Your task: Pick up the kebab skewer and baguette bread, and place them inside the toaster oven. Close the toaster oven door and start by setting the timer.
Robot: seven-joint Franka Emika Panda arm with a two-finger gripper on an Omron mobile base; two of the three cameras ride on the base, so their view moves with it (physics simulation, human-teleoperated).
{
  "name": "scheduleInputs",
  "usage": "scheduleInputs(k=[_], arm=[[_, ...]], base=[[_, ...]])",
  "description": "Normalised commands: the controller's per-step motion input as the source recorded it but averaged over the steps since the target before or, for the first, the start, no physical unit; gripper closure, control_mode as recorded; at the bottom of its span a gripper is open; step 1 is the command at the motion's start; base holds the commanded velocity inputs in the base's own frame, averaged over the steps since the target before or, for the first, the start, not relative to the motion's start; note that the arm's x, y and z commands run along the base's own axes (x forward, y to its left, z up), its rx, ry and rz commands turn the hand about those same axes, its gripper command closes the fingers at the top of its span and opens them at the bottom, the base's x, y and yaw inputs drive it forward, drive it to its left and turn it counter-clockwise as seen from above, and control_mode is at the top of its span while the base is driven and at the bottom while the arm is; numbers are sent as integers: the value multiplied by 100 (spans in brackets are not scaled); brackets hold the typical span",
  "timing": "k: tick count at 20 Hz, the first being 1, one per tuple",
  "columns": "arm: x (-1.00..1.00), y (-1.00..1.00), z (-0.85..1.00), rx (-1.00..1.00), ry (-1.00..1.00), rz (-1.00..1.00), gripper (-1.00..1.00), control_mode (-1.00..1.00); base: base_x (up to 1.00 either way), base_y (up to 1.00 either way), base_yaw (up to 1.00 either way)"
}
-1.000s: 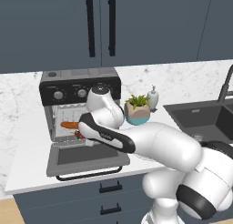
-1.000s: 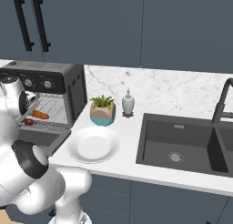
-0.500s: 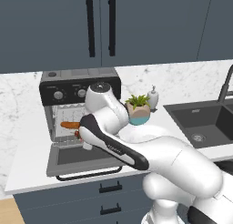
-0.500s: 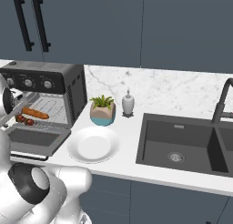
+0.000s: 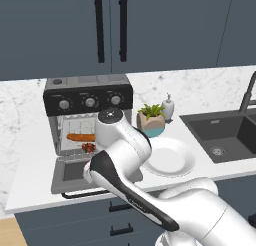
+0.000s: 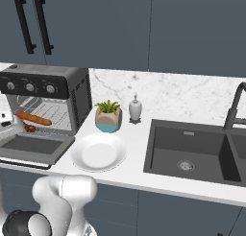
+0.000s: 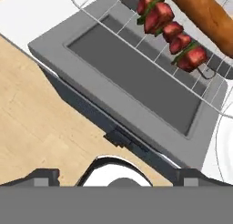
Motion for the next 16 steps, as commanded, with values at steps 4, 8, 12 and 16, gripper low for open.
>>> scheduleInputs(k=[4, 8, 12, 16], arm=[[5, -59, -28, 3, 21, -69, -100, -100], [29, -52, -13, 7, 7, -56, -100, -100], [0, 9, -46, 10, 0, -57, -100, -100], [0, 36, -21, 8, -1, -47, -100, -100]], base=[[0, 0, 0], [0, 0, 0], [0, 0, 0], [0, 0, 0]])
